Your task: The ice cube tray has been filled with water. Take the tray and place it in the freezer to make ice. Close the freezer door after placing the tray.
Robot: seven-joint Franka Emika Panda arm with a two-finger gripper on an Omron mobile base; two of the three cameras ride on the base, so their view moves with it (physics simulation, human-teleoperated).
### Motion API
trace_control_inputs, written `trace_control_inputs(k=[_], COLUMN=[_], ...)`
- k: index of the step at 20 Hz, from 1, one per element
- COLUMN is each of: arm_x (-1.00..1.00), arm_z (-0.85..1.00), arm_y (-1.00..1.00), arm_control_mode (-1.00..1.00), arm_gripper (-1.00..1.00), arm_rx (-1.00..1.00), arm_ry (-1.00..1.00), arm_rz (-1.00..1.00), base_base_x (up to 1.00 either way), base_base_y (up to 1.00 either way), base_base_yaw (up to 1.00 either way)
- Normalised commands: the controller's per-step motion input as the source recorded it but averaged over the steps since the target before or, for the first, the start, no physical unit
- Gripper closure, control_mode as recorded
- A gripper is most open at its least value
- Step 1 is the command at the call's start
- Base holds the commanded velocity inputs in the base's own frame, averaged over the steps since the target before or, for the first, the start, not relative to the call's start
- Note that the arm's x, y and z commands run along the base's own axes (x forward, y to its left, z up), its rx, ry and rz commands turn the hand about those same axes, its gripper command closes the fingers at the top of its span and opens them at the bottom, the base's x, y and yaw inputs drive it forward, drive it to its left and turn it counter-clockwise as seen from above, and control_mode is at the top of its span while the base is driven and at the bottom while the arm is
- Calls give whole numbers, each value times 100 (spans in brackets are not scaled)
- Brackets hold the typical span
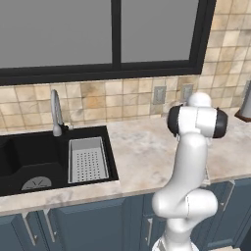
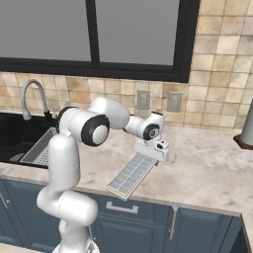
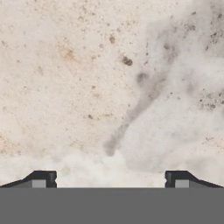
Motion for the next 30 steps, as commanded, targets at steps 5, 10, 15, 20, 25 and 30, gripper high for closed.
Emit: trace_control_inputs(k=[5, 10, 15, 20, 25, 30], arm_x=[-31, 4, 12, -9, -38, -55], arm_z=[-4, 0, 18, 43, 48, 40], arm_y=[-21, -18, -4, 1, 12, 17], arm_control_mode=[-100, -100, -100, -100, -100, -100], arm_gripper=[-100, -100, -100, -100, -100, -100], arm_rx=[0, 1, 0, 0, -2, -2], arm_ry=[7, 8, -1, -16, -20, -15], arm_rz=[-9, -6, -2, 0, -1, -5], base_base_x=[0, 0, 0, 0, 0, 0], base_base_y=[0, 0, 0, 0, 0, 0], base_base_yaw=[0, 0, 0, 0, 0, 0])
